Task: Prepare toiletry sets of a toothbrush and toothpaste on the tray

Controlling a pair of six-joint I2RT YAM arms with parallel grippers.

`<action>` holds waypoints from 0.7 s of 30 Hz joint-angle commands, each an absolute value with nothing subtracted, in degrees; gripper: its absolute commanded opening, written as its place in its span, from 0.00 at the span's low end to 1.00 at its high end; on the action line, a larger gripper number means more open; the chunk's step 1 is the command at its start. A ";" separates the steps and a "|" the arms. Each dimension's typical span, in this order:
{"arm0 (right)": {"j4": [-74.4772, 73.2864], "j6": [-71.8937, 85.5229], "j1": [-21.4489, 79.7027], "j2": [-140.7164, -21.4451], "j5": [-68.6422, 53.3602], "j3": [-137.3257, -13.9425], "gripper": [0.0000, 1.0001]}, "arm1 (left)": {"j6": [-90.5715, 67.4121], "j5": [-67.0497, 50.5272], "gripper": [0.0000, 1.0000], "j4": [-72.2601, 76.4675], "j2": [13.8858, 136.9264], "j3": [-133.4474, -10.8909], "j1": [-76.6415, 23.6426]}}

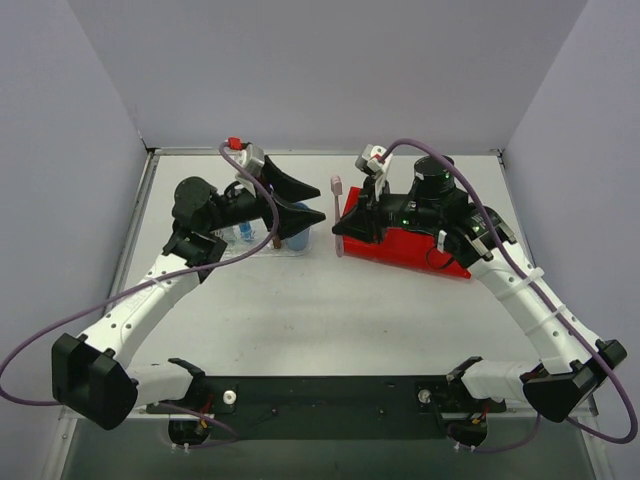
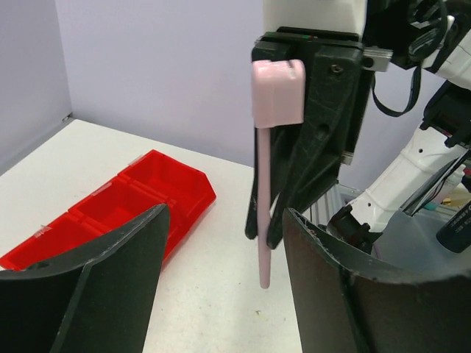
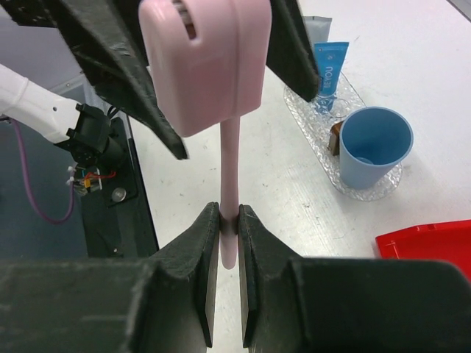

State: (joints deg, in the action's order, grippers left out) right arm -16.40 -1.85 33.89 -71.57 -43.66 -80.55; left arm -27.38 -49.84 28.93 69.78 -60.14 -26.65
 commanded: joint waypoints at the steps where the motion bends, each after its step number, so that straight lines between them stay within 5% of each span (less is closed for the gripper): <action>1: -15.12 -3.16 34.98 -71.72 -46.67 -81.03 0.00 | -31.20 -51.50 0.73 34.01 72.59 -63.10 -27.16; 13: -15.73 -3.95 36.12 -74.09 -46.41 -81.12 0.00 | -36.74 -54.05 0.72 40.69 74.09 -63.19 -27.86; 21: -15.73 -3.96 36.39 -74.88 -46.14 -81.47 0.00 | -36.83 -54.49 0.57 40.78 73.83 -62.67 -28.21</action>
State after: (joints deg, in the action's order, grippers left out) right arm -17.28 -3.09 36.05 -75.00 -44.42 -80.55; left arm -36.01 -53.43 37.39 74.83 -60.38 -27.99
